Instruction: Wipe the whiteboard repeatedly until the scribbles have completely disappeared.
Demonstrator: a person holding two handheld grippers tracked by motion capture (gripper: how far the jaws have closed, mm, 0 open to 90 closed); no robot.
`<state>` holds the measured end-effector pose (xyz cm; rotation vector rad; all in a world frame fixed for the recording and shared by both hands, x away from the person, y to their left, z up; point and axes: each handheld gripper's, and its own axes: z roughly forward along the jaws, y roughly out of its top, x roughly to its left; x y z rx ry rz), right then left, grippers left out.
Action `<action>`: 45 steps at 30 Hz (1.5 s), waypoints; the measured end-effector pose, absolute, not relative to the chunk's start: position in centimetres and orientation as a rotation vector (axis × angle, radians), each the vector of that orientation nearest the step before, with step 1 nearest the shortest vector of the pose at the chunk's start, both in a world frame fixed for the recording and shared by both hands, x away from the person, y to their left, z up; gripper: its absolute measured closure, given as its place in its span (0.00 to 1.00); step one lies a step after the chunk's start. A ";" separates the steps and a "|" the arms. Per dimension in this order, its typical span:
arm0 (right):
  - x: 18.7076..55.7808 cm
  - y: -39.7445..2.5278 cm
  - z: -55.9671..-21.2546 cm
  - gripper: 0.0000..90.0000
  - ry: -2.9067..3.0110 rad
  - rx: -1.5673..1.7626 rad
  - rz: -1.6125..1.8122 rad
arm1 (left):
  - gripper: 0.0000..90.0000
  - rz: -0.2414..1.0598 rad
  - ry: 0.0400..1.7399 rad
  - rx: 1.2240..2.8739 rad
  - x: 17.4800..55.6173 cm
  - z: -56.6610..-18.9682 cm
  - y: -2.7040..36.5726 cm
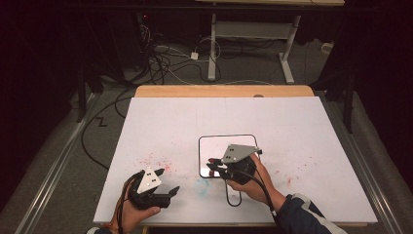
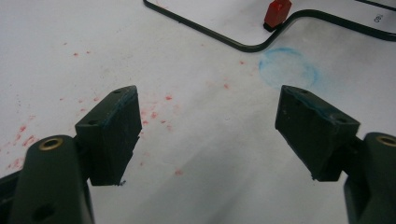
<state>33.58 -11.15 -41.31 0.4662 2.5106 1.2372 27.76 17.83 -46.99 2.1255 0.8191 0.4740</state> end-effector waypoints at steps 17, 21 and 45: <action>34.7 -14.9 -40.8 0.90 2.415 0.573 1.079 | 0.24 0.472 0.816 2.126 27.7 -46.9 17.7; 34.6 -14.4 -41.0 0.90 2.451 0.564 1.175 | 0.24 0.467 0.818 2.130 27.9 -47.0 17.7; 35.9 -16.0 -41.2 0.90 2.347 0.605 1.074 | 0.24 0.471 0.814 2.129 27.7 -47.0 17.7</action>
